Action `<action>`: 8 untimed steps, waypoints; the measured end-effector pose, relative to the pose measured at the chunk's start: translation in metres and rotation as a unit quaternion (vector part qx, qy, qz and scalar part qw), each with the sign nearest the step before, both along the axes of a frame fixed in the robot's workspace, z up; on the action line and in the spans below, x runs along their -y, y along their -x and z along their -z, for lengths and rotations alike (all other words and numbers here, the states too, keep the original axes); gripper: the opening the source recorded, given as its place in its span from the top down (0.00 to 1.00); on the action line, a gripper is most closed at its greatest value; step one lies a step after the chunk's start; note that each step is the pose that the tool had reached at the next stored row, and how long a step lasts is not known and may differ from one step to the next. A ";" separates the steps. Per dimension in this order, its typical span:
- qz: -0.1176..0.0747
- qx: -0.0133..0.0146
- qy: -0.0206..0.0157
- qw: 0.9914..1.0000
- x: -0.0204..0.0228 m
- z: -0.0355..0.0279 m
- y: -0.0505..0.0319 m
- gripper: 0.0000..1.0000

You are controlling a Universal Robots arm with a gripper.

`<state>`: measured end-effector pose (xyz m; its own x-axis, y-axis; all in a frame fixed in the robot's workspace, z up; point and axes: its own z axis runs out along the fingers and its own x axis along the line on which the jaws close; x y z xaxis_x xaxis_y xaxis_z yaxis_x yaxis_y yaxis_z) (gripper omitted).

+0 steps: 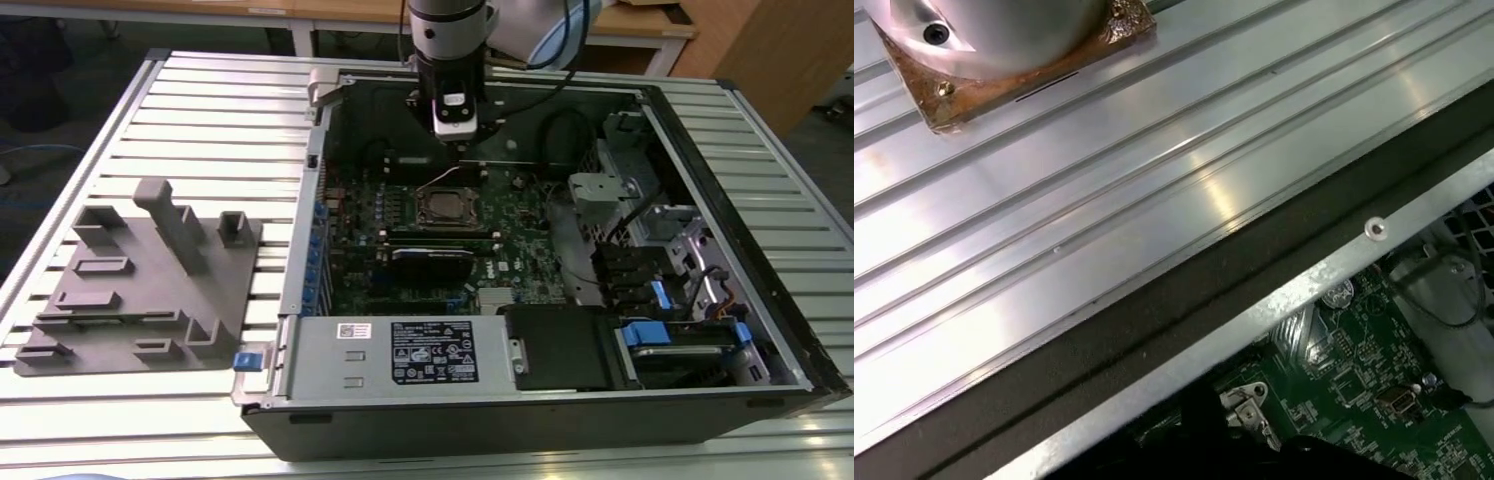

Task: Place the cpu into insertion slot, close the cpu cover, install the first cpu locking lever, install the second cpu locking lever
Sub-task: 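Install the first cpu locking lever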

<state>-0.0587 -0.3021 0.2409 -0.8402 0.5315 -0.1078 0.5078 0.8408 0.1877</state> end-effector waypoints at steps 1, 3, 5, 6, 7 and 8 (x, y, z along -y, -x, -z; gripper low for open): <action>0.000 0.000 0.000 1.000 0.0005 0.0006 0.0008 0.89; 0.000 0.000 0.001 1.000 0.0015 0.0017 0.0025 0.89; 0.000 0.000 0.001 1.000 0.0024 0.0032 0.0037 0.89; 0.000 0.000 0.001 1.000 0.0028 0.0043 0.0039 0.89; 0.000 0.000 0.001 1.000 0.0031 0.0055 0.0043 0.89; 0.000 0.000 0.002 1.000 0.0035 0.0070 0.0046 0.89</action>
<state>-0.0633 -0.3056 0.2340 -0.8402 0.5311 -0.1094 0.5077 0.8414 0.1851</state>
